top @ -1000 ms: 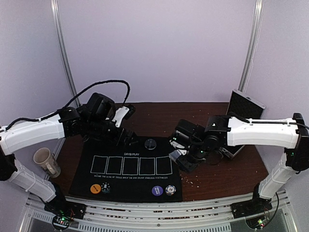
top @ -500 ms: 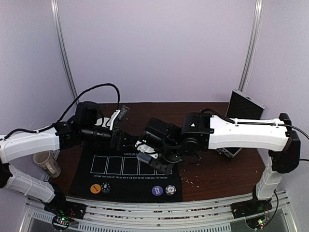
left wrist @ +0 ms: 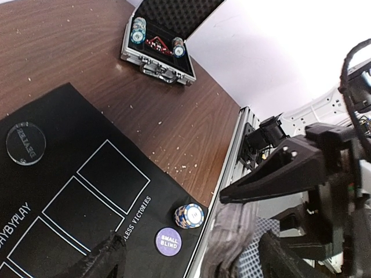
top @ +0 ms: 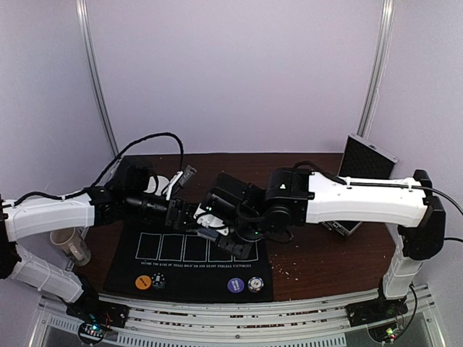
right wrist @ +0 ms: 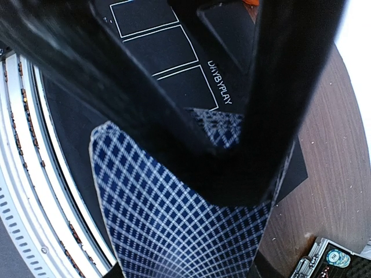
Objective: Distribute texas hold em gaming equipment
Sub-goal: Pass from the right arm to the left
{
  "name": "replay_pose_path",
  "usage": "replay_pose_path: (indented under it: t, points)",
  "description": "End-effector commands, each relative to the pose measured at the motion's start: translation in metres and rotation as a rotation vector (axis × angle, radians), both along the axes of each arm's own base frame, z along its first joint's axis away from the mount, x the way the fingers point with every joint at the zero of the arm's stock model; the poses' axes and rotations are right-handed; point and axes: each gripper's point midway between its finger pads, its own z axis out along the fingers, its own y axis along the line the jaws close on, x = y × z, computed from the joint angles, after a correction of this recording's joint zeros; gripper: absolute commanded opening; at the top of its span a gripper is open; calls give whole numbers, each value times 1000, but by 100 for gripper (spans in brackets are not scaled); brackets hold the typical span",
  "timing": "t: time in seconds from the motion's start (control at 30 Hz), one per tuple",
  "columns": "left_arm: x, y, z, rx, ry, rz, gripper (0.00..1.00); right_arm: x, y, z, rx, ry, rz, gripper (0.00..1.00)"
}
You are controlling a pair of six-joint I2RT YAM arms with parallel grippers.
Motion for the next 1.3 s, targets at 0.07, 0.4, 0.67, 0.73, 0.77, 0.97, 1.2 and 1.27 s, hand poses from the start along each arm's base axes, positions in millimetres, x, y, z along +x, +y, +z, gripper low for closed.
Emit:
replay_pose_path:
  t: [0.07, 0.4, 0.67, 0.73, 0.77, 0.97, 1.2, 1.27]
  points:
    - [-4, -5, -2, -34, -14, -50, 79, 7, 10, 13, 3, -86, 13, 41]
    - [-26, -13, 0, -84, -2, -150, 51, 13, 19, 20, 15, -126, 24, 40]
    - [-40, -10, 14, -130, -24, -201, 0, 21, 16, 28, 27, -175, -12, 39]
    - [-39, -8, 16, -130, -36, -182, 0, 22, 14, 30, 37, -176, -26, 45]
    - [-37, -6, 17, -127, -42, -167, 0, 21, 12, 30, 43, -171, -33, 58]
    - [-29, 1, 32, -158, -134, -86, 0, 5, 0, 55, 316, -36, -35, 100]
    - [-30, 10, 78, -266, -314, -49, 0, 6, -27, 122, 1053, 316, -20, 100]
    - [-30, 14, 90, -288, -366, -37, 0, 9, -35, 131, 1188, 347, -28, 100]
